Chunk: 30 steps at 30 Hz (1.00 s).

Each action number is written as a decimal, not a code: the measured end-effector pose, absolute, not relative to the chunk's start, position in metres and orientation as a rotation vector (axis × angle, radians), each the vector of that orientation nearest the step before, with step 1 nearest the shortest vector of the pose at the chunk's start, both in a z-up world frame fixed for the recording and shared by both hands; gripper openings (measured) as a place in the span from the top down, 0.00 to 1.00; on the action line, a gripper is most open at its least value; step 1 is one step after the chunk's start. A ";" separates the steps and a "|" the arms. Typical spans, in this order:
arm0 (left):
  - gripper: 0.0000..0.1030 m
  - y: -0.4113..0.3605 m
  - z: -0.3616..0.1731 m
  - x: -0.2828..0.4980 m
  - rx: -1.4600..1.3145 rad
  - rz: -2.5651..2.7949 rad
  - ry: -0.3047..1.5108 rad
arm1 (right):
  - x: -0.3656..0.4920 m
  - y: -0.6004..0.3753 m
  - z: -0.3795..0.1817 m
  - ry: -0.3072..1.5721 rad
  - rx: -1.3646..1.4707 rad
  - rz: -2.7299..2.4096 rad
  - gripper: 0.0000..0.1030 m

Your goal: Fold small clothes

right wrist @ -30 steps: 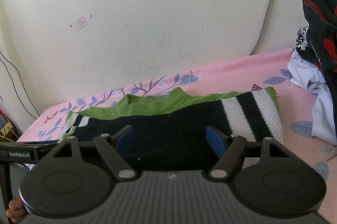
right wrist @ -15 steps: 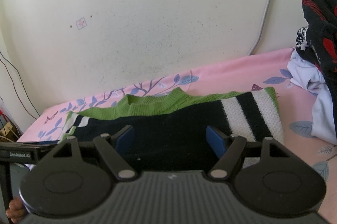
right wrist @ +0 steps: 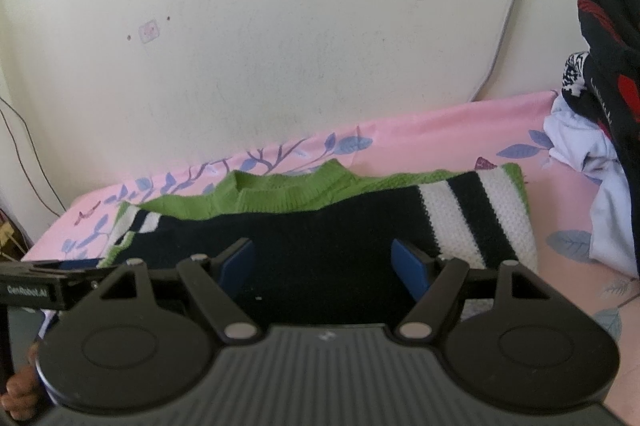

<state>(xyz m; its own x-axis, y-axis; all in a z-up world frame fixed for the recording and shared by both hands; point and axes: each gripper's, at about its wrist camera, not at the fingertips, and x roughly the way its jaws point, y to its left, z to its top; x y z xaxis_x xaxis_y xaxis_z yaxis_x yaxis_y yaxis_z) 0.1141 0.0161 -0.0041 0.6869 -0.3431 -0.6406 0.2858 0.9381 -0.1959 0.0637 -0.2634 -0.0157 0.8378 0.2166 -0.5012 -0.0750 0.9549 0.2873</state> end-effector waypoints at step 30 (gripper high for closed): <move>0.00 0.016 -0.004 0.115 -0.081 -0.358 0.735 | 0.062 -0.265 -0.015 0.551 0.276 0.160 0.34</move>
